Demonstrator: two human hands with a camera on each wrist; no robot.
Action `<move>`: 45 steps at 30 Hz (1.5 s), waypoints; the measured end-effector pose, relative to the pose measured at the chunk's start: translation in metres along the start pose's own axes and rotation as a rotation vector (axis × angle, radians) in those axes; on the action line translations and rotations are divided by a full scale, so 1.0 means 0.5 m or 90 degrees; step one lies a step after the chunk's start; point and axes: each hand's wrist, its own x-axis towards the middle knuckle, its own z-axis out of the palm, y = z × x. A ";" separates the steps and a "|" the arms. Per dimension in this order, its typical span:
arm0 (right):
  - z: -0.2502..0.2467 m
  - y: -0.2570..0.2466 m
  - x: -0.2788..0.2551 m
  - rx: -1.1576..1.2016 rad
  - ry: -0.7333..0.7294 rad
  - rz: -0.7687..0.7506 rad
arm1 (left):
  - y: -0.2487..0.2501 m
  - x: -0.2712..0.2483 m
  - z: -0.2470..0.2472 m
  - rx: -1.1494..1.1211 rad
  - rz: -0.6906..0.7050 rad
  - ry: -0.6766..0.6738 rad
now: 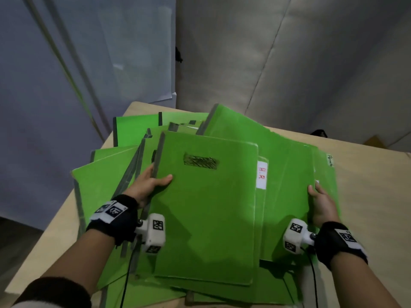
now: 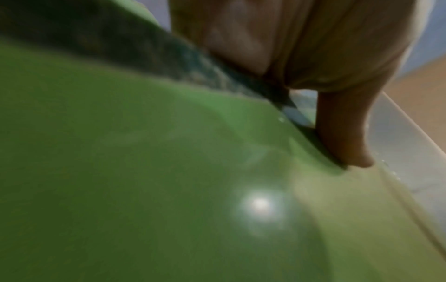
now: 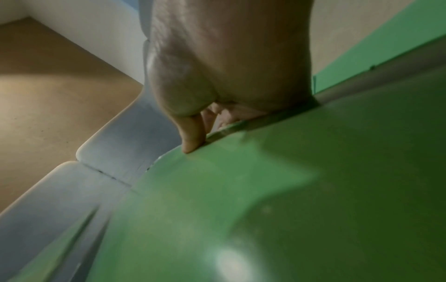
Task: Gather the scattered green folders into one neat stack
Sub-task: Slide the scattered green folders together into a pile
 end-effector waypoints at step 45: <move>0.177 0.031 -0.101 -0.121 -0.227 0.022 | 0.032 0.004 -0.193 0.559 -0.101 0.446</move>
